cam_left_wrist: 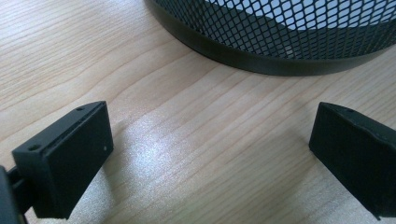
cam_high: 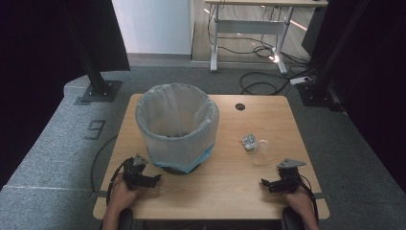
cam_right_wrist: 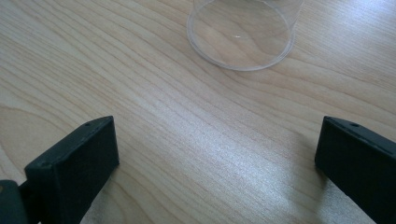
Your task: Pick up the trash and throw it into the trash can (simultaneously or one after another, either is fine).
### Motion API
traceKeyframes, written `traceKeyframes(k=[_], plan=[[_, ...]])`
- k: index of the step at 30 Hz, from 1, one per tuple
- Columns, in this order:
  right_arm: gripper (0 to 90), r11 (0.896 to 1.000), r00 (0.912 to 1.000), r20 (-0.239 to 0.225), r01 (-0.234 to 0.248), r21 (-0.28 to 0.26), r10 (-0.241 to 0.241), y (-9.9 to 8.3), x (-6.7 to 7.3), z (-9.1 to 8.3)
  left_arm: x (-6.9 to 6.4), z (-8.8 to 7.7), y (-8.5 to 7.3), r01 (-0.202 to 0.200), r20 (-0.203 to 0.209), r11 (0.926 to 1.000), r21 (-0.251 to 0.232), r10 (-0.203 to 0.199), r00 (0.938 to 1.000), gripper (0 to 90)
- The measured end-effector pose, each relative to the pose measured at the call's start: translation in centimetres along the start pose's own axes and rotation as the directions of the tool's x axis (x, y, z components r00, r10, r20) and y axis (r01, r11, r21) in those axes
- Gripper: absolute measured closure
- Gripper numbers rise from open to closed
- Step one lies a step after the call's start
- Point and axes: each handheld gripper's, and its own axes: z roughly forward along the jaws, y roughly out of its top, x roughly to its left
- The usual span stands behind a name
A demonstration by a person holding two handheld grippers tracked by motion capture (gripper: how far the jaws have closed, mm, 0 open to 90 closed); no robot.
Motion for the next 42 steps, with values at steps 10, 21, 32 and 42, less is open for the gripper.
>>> traceKeyframes(k=[10,21,32,42], plan=[[0.0,1.000,0.9996,0.018,-0.023,0.018,0.022,0.4,0.0,0.1,0.0,0.1,0.1,0.000,0.001,1.0000,0.000,0.000,1.0000,0.0],[0.0,0.998,0.9978,0.020,-0.064,0.008,0.064,1.7,-0.9,0.0,-0.1,0.1,0.1,0.003,-0.003,1.0000,0.001,-0.003,1.0000,0.0],[0.0,0.997,0.9966,0.038,-0.073,-0.009,0.074,3.5,-1.6,0.7,-0.1,0.2,0.2,0.004,-0.003,1.0000,0.002,-0.004,1.0000,0.0],[0.0,0.997,0.9953,0.055,-0.078,-0.022,0.079,4.4,-2.0,1.5,-0.1,0.2,0.2,0.004,-0.002,1.0000,0.002,-0.004,1.0000,0.0]])
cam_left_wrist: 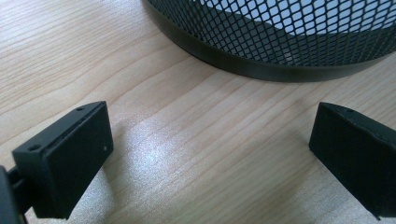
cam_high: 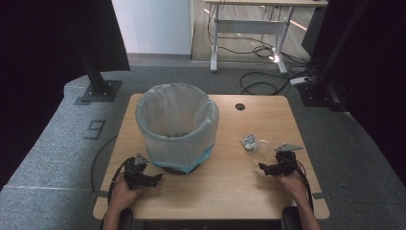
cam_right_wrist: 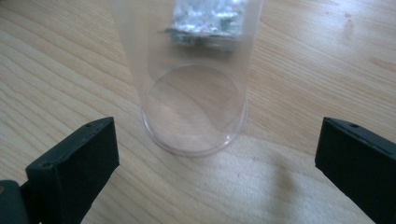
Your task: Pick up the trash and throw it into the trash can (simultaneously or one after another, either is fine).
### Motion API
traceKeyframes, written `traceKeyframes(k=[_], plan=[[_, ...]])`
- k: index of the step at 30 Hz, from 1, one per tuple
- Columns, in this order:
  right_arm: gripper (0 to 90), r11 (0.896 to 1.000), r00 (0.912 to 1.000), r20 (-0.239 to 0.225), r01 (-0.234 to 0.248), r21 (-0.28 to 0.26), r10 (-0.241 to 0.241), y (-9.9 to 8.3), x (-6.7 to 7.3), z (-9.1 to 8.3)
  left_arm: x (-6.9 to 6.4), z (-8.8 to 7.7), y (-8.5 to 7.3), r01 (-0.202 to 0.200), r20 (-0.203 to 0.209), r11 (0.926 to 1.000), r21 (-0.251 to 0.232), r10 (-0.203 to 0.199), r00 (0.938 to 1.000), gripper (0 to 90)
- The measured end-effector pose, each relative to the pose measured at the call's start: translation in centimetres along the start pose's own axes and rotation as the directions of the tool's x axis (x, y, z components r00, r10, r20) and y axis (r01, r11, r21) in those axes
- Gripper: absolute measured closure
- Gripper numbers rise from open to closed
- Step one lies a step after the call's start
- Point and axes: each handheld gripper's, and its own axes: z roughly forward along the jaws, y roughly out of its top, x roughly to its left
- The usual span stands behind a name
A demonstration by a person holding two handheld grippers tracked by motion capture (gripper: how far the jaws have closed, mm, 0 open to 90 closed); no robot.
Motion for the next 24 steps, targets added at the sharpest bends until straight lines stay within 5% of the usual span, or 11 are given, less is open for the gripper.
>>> traceKeyframes(k=[16,24], plan=[[0.0,1.000,0.9999,-0.010,0.006,-0.001,-0.006,1.3,0.5,1.8,0.0,0.0,0.0,0.000,0.000,1.0000,-0.001,0.000,1.0000,0.0],[7.7,1.000,0.9998,-0.018,0.005,0.002,-0.005,1.7,0.8,2.7,0.0,0.0,0.0,0.001,0.000,1.0000,-0.001,-0.001,1.0000,0.0]])
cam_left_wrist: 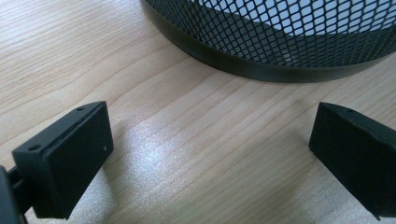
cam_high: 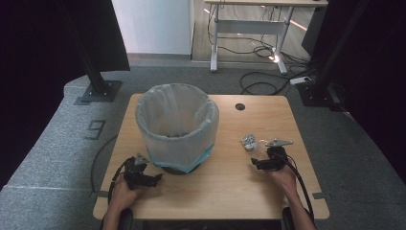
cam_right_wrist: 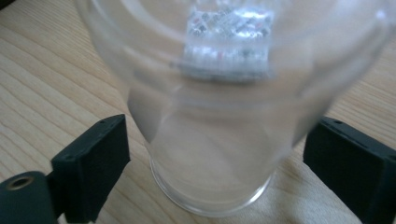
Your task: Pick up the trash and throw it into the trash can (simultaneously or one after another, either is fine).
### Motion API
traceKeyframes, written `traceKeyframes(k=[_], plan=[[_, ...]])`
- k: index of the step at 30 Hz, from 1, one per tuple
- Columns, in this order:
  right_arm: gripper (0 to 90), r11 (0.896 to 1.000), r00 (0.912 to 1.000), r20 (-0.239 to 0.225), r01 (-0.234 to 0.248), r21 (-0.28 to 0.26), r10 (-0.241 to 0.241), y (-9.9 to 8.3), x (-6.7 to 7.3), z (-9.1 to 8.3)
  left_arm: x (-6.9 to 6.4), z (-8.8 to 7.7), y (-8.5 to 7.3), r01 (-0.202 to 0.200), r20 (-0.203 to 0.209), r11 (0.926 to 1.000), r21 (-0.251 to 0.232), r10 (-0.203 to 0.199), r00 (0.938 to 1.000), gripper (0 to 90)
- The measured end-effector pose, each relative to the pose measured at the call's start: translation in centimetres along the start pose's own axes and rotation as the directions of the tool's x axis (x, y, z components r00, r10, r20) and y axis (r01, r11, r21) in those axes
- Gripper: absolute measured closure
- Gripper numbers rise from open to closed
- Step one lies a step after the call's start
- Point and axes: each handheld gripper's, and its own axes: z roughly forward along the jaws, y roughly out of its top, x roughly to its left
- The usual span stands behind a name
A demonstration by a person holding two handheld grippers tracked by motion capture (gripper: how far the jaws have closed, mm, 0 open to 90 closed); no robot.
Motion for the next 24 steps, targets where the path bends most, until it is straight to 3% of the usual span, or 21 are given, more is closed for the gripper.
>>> traceKeyframes(k=[6,11,24], plan=[[14.4,1.000,1.0000,-0.001,0.004,-0.002,-0.004,0.2,0.1,0.3,0.0,0.0,0.0,0.000,0.000,1.0000,0.000,0.000,1.0000,0.0],[27.7,1.000,0.9997,-0.022,0.012,0.010,-0.012,0.1,0.1,0.4,0.0,0.0,0.0,0.000,0.000,1.0000,0.000,0.000,1.0000,0.0],[29.7,1.000,0.9997,-0.017,0.017,0.002,-0.017,0.4,0.1,-0.7,0.0,0.0,0.0,0.000,0.000,1.0000,0.000,0.000,1.0000,0.0]])
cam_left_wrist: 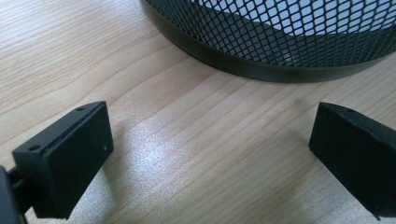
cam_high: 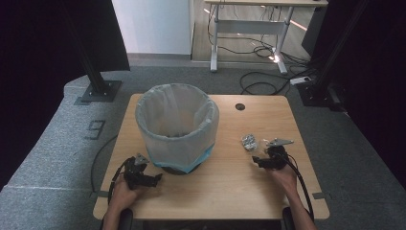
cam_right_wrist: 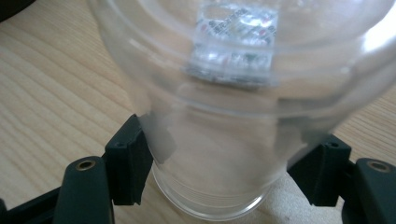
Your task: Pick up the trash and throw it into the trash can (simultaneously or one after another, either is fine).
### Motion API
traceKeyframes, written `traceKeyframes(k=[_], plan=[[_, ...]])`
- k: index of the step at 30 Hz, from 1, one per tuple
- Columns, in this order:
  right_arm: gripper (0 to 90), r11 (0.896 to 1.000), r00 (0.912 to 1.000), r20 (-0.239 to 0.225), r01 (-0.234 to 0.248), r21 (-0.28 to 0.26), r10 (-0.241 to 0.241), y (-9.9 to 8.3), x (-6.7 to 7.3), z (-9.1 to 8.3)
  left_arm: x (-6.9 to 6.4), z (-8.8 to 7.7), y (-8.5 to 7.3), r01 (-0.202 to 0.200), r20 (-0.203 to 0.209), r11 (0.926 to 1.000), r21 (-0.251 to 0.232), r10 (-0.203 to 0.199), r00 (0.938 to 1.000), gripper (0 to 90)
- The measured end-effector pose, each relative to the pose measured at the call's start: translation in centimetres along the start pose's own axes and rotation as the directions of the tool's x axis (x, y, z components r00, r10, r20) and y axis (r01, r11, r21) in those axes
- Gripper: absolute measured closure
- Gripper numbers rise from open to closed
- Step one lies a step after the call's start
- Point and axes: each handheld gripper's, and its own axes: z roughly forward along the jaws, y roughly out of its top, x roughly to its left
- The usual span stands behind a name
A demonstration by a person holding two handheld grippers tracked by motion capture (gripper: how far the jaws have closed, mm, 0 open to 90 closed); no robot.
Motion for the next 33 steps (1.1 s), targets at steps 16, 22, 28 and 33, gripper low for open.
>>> traceKeyframes(k=[16,22,28,33], plan=[[29.9,0.999,0.9991,-0.035,0.024,0.029,-0.023,1.1,0.1,-2.3,0.0,0.0,0.0,0.000,0.000,1.0000,0.000,0.000,1.0000,0.0],[30.0,0.999,0.9980,-0.054,0.034,0.020,-0.032,2.3,0.4,-3.6,0.0,0.0,0.0,0.000,0.000,1.0000,0.000,0.000,1.0000,0.0],[30.1,0.999,0.9967,-0.067,0.047,0.016,-0.046,3.2,0.6,-4.4,0.0,0.0,0.0,0.000,0.000,1.0000,0.000,0.000,1.0000,0.0],[30.1,0.998,0.9956,-0.074,0.059,0.022,-0.058,3.8,0.8,-4.8,0.0,0.0,0.0,0.000,0.000,1.0000,0.001,0.000,1.0000,0.0]])
